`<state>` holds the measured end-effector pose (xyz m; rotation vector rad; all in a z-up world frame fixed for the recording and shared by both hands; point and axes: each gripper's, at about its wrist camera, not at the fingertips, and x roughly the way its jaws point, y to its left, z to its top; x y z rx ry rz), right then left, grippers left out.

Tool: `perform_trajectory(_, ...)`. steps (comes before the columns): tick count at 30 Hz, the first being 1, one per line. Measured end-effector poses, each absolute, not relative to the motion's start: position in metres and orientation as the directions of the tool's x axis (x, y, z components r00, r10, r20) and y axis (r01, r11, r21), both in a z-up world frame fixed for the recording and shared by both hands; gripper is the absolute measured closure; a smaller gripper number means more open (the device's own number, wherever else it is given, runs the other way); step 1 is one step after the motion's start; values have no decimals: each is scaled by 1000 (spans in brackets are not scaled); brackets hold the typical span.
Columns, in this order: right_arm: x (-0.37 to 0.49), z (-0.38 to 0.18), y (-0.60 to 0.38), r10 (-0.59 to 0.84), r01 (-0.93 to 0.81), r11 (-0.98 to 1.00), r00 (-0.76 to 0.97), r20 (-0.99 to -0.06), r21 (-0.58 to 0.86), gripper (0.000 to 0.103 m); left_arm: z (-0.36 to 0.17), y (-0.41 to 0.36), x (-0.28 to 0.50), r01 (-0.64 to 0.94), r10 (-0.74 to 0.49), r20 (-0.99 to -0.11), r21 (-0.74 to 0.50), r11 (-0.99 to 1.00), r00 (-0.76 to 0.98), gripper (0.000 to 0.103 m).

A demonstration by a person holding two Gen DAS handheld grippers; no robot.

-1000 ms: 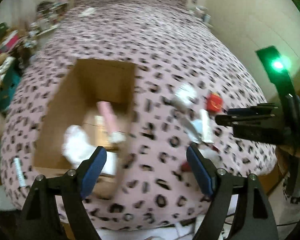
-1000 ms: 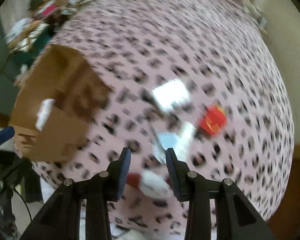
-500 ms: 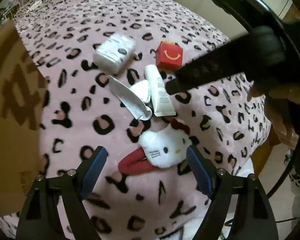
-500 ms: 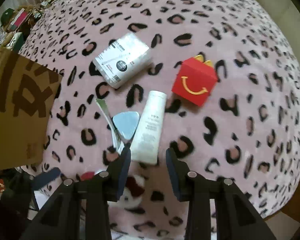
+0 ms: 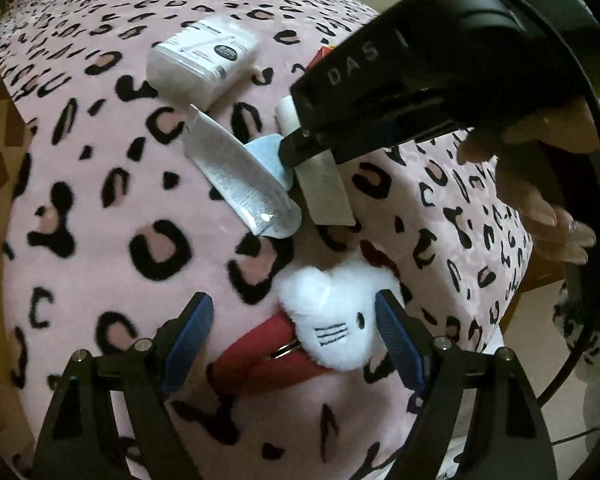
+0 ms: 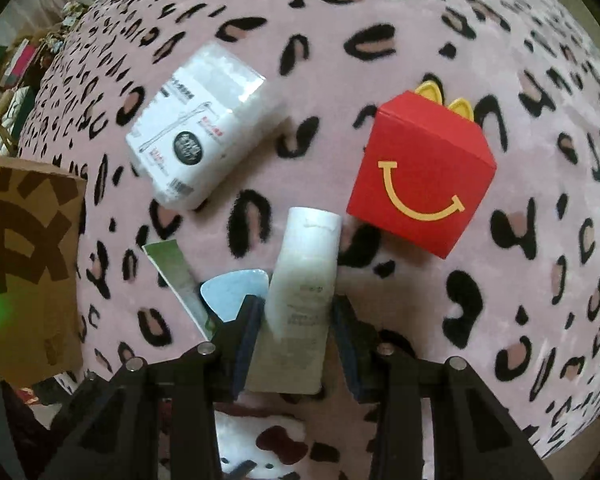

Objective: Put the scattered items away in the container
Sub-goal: 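Grasp the white tube with right tool while left tool grasps Hello Kitty plush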

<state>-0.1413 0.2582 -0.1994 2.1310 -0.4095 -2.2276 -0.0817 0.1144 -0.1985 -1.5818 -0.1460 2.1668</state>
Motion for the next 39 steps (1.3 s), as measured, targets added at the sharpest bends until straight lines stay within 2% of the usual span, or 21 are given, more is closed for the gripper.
perform_trajectory(8,-144,-207,256,-194,-142,-970,-30,-981,196,60,-206,126,-84,-306,415,-872,-333,-892,-260,22)
perform_trajectory(10,-142,-205,251,-176,-110,-978,-39,-984,179,60,-206,132,-84,-317,406,-872,-318,-894,-271,35)
perform_trajectory(13,-139,-204,248,-162,-96,-981,-50,-985,166,67,-204,132,-85,-313,424,-866,-338,-887,-266,48)
perform_trajectory(18,-134,-198,248,-160,-100,-981,-74,-984,167,67,-199,136,-85,-329,434,-864,-344,-879,-255,62)
perform_trajectory(28,-107,-158,259,-151,-119,-978,-163,-975,171,67,-180,141,-76,-376,415,-865,-298,-877,-281,79)
perform_trajectory(37,-85,-140,285,-136,-132,-977,-215,-967,166,67,-171,132,-69,-376,414,-866,-299,-877,-278,81)
perform_trajectory(39,-81,-137,289,-137,-128,-977,-218,-966,168,67,-165,131,-65,-382,411,-867,-292,-877,-282,89)
